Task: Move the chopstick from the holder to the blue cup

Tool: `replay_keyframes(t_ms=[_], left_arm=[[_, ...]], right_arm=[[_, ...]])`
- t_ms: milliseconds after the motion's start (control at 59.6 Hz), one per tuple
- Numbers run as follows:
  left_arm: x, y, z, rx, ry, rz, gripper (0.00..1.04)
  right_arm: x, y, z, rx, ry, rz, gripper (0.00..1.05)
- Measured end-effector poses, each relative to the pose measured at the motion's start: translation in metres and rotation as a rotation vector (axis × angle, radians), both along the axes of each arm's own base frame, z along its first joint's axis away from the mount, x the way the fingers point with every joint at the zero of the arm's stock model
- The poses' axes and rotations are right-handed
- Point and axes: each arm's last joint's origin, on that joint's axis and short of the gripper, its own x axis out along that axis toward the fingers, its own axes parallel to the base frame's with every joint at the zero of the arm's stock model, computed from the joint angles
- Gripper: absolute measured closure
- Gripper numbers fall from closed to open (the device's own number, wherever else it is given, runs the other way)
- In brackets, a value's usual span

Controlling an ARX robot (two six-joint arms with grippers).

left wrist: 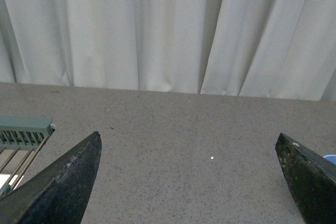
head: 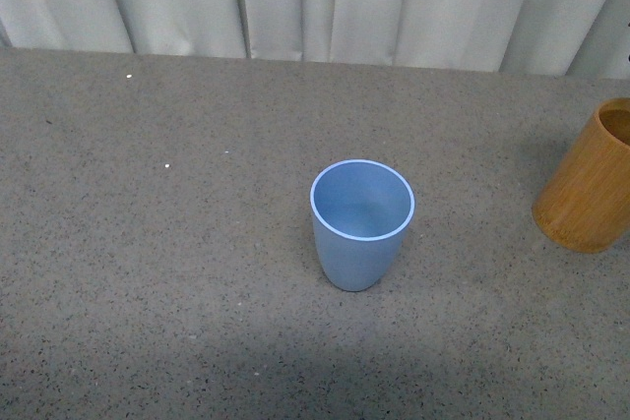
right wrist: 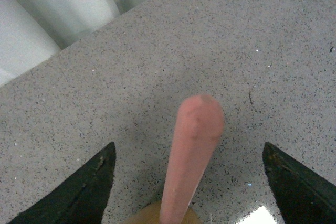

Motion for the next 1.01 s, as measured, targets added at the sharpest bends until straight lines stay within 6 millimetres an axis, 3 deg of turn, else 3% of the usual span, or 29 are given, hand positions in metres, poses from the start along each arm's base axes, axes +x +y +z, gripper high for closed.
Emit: replay_keyframes(t_ms=[503, 755, 889, 1006], left_arm=[[0.000, 0.000, 0.000, 0.000, 0.000, 0.000, 0.07], [0.000, 0.000, 0.000, 0.000, 0.000, 0.000, 0.07], [0.000, 0.000, 0.000, 0.000, 0.000, 0.000, 0.07], [0.000, 0.000, 0.000, 0.000, 0.000, 0.000, 0.07]], right_arm=[[0.002, 0.000, -0.006, 0.035, -0.034, -0.001, 1.04], [-0.008, -0.004, 0.000, 0.039, -0.053, -0.009, 1.04], [-0.013, -0.007, 0.014, 0.036, -0.096, -0.013, 1.04], [-0.018, -0.011, 0.040, 0.016, -0.163, -0.009, 1.04]])
